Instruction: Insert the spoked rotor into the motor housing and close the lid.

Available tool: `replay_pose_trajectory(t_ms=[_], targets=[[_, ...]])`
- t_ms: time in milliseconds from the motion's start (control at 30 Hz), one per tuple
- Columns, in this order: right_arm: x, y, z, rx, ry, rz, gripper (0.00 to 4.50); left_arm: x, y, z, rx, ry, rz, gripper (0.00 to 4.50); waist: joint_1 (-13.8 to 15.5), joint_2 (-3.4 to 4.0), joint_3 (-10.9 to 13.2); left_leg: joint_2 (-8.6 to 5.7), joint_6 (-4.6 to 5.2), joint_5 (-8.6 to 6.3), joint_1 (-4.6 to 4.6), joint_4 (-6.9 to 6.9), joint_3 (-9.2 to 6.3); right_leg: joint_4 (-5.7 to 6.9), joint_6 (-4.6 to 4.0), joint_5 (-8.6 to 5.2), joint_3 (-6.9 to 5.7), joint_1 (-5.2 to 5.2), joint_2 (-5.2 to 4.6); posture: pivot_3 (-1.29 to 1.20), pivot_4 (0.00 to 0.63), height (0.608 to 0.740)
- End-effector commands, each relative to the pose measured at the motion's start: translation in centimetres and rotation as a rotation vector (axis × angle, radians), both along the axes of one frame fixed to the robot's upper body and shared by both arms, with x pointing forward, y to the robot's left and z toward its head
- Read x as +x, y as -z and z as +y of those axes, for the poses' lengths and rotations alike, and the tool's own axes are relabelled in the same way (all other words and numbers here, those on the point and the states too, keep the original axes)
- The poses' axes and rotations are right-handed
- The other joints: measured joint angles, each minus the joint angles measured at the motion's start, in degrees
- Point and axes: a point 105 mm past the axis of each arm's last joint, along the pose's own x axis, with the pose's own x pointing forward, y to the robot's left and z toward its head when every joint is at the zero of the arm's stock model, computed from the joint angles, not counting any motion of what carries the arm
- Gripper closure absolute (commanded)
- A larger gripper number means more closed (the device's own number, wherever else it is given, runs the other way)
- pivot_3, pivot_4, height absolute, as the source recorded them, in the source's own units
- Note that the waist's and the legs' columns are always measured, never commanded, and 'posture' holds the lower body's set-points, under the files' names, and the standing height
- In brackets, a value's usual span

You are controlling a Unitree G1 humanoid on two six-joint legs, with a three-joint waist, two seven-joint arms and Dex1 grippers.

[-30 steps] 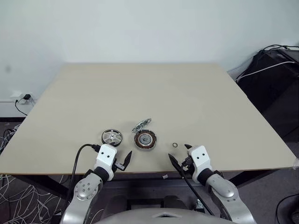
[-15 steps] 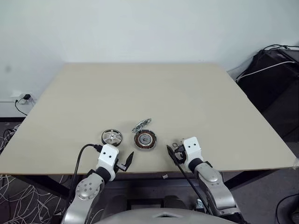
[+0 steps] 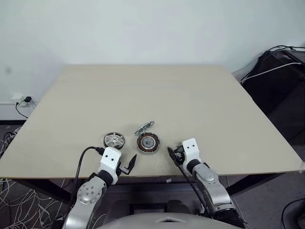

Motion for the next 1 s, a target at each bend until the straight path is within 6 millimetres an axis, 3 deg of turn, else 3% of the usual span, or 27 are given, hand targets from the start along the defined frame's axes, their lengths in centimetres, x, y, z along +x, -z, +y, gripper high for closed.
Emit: replay_pose_trajectory(t_ms=[33,200,300,433,567,667,800,1000], targets=[[0.1,0.0,-0.6,0.057,0.038,0.022,2.18,0.5,-1.7,-0.5,-0.016,0.017,-0.064,0.00,0.00,0.00,-0.01,0.00,0.00,0.00,0.00,0.00,0.00,0.00,0.00,0.00,0.00,0.00,0.00,0.00,0.000,0.740],[-0.3,0.2,-0.3,0.094,0.034,0.045,3.76,0.5,-1.7,-0.5,-0.016,0.019,-0.064,0.00,-0.03,-0.02,-0.06,0.01,0.00,0.00,0.00,-0.02,-0.01,-0.01,-0.02,-0.01,0.00,-0.01,0.01,0.00,0.000,0.740],[-0.4,-0.1,-0.2,0.094,0.030,0.037,3.80,0.5,-1.7,-0.5,-0.015,0.019,-0.063,0.00,-0.04,-0.01,-0.08,0.02,0.00,0.00,0.01,-0.03,-0.02,-0.01,-0.03,-0.02,0.00,-0.01,0.01,0.00,0.000,0.740],[0.2,-2.2,0.5,0.078,-0.009,-0.041,3.80,0.5,-1.7,-0.5,-0.015,0.019,-0.061,0.00,-0.05,0.02,-0.06,0.02,0.00,0.00,0.00,-0.03,-0.02,0.00,-0.03,-0.02,0.00,-0.02,-0.04,0.00,0.000,0.740],[0.3,-5.7,3.3,0.088,-0.158,-0.143,3.80,0.5,-1.6,-0.5,-0.014,0.018,-0.061,0.00,-0.20,0.17,0.04,0.01,0.00,0.00,-0.01,-0.03,0.00,0.02,-0.03,-0.02,0.01,-0.06,-0.23,0.00,0.000,0.740],[0.2,-6.9,4.9,0.077,-0.238,-0.176,3.80,0.6,-1.6,-0.5,-0.015,0.018,-0.061,0.00,-0.09,0.13,0.03,0.01,0.00,0.00,0.00,-0.02,-0.01,0.02,-0.03,-0.02,0.00,-0.05,0.00,0.00,0.000,0.740],[0.3,-7.4,6.6,0.074,-0.317,-0.181,3.80,0.5,-1.5,-0.6,-0.018,0.018,-0.059,0.00,0.02,0.03,0.02,-0.01,0.00,0.00,0.00,-0.02,0.00,0.01,-0.03,-0.02,0.00,-0.03,0.05,0.00,0.000,0.740],[0.8,-6.1,8.8,0.042,-0.407,-0.148,3.80,0.3,-1.5,-0.4,-0.018,0.009,-0.054,0.00,-0.07,-0.02,0.00,0.00,0.00,0.01,0.02,0.00,0.00,0.02,-0.02,-0.01,0.00,-0.03,0.08,0.00,0.000,0.740]])
